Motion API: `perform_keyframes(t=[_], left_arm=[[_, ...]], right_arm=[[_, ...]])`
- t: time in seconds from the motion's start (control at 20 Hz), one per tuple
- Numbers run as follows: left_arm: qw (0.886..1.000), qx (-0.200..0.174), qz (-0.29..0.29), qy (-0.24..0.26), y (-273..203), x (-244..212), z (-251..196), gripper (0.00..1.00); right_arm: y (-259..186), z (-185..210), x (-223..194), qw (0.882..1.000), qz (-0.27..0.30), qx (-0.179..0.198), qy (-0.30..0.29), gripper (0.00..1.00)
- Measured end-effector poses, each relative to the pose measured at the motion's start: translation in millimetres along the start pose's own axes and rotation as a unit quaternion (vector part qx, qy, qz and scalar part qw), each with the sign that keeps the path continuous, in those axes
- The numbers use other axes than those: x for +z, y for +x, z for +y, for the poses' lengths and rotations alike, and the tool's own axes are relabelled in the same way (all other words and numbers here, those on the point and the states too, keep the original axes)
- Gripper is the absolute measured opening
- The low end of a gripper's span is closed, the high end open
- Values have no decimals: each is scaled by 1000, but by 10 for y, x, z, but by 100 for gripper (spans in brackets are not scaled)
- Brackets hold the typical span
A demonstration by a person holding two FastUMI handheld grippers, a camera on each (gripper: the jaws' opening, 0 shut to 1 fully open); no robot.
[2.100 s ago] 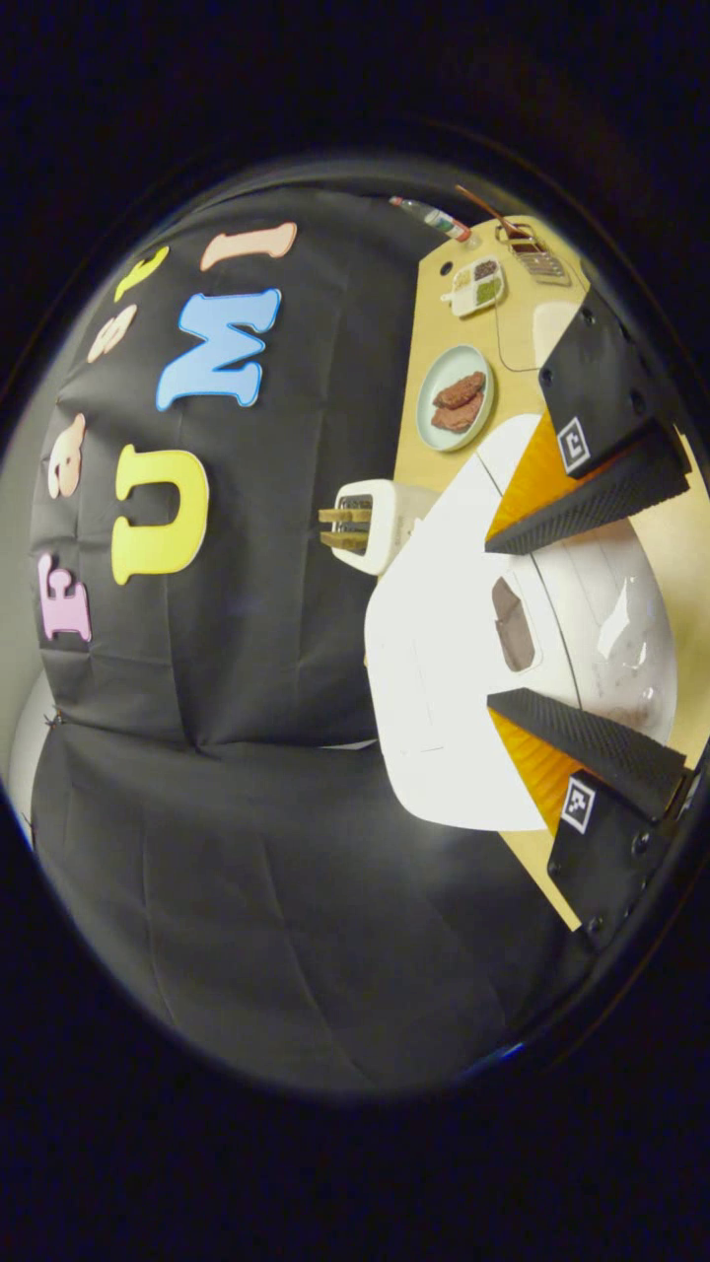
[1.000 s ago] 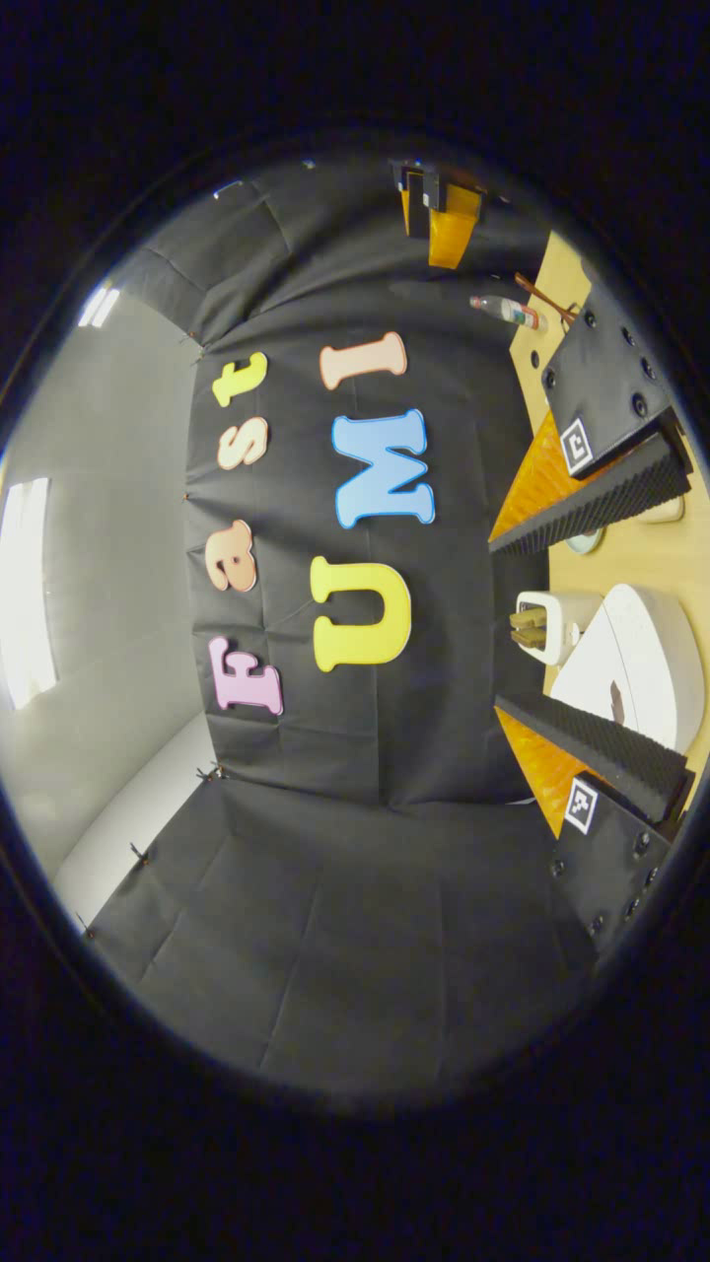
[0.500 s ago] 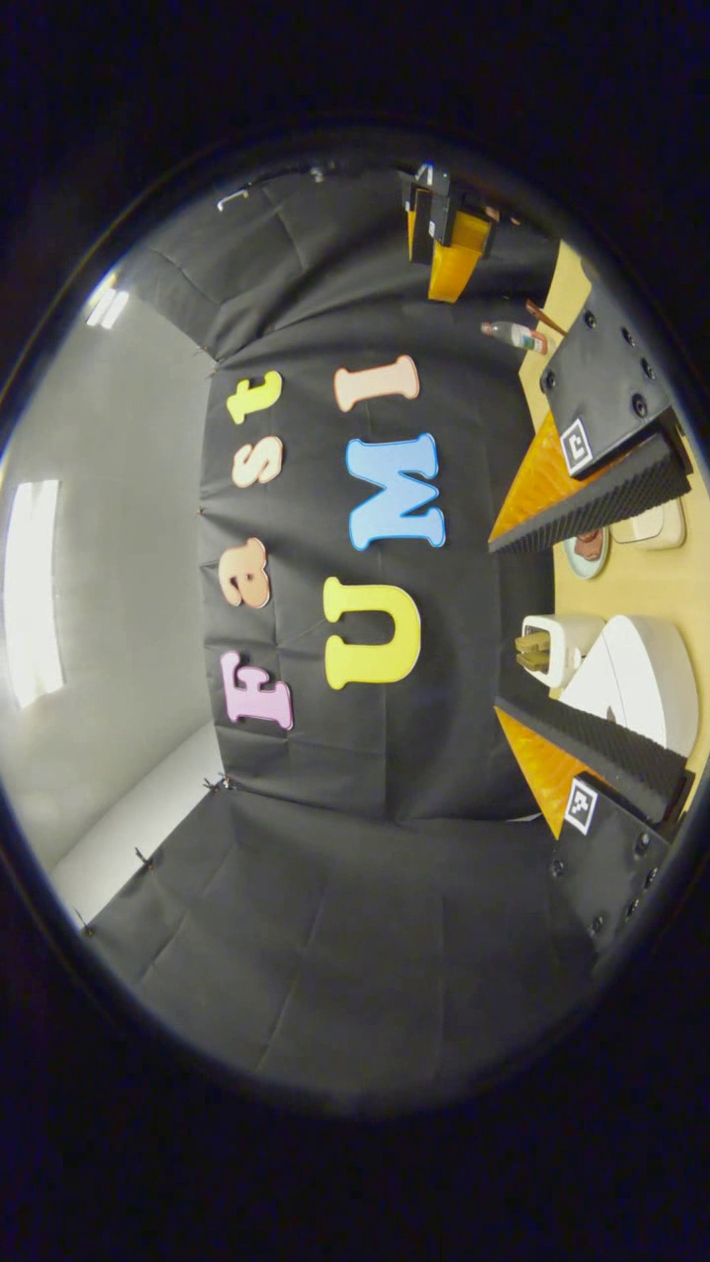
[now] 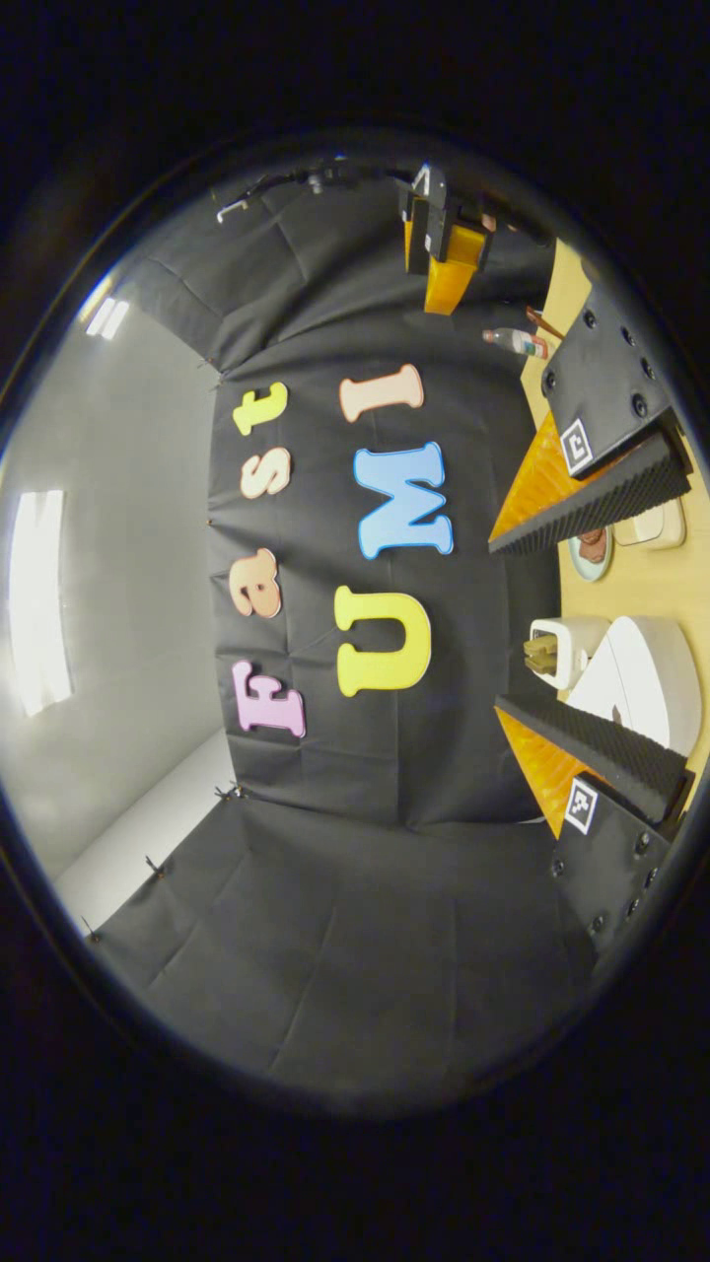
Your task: Close the left gripper, press the button to open the rice cooker; take a wooden spoon from the chopstick holder with the right hand, scoop a spoonful of rice and pour it into the rice cooker, then put the wooden spoon back into the chopstick holder.
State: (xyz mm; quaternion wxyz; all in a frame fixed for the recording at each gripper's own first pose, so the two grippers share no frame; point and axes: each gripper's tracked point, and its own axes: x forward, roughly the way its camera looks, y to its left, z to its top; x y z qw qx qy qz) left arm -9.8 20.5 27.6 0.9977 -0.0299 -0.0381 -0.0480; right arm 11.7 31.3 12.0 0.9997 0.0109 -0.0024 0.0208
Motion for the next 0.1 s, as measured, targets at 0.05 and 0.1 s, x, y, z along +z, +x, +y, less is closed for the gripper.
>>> perform_keyframes(t=[0.05, 0.1], left_arm=[[1000, -1, -1, 0, -2, 19, 10, 98], [1000, -1, -1, -1, -1, 17, 13, 98]], right_arm=[[1, 3, 3, 1000, 1, 1, -1, 97], [-4, 13, -5, 1000, 2, 1, -1, 97]])
